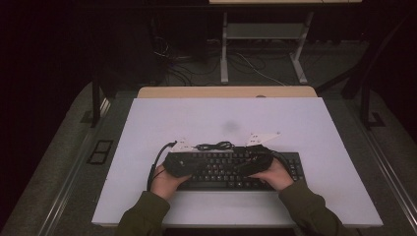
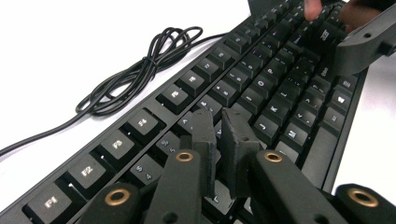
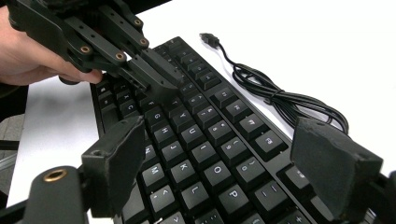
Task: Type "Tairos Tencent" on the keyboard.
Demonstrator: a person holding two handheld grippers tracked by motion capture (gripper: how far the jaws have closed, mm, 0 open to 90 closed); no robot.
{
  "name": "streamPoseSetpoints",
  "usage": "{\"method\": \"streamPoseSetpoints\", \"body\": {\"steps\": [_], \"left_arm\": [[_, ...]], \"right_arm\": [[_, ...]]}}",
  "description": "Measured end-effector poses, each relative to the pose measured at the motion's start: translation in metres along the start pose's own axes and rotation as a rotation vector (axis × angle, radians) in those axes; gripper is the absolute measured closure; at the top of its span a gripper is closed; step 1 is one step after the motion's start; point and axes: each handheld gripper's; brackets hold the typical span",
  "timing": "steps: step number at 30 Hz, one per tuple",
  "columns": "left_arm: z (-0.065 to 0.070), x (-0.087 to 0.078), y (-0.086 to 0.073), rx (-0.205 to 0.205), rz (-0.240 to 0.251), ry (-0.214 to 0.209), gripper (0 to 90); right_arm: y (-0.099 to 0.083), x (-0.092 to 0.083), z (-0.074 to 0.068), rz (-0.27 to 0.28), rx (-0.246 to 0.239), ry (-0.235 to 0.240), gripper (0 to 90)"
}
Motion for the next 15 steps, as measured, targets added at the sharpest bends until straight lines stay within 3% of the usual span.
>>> {"method": "streamPoseSetpoints", "body": {"steps": [5,15], "left_arm": [[0.002,-0.002,0.0,-0.002,0.012,-0.006,76.3],[0.002,-0.015,-0.004,0.0,0.033,-0.014,51.0]], "right_arm": [[0.0,-0.004,0.002,0.009,0.004,-0.005,17.5],[-0.005,-0.016,0.009,0.026,0.011,-0.025,16.6]]}}
Point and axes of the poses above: each handheld gripper's, and its own axes: x roughly forward along the jaws, y roughly out of its top, z roughly to its right, and after that the axes turned 7 degrees about -y, right-handed
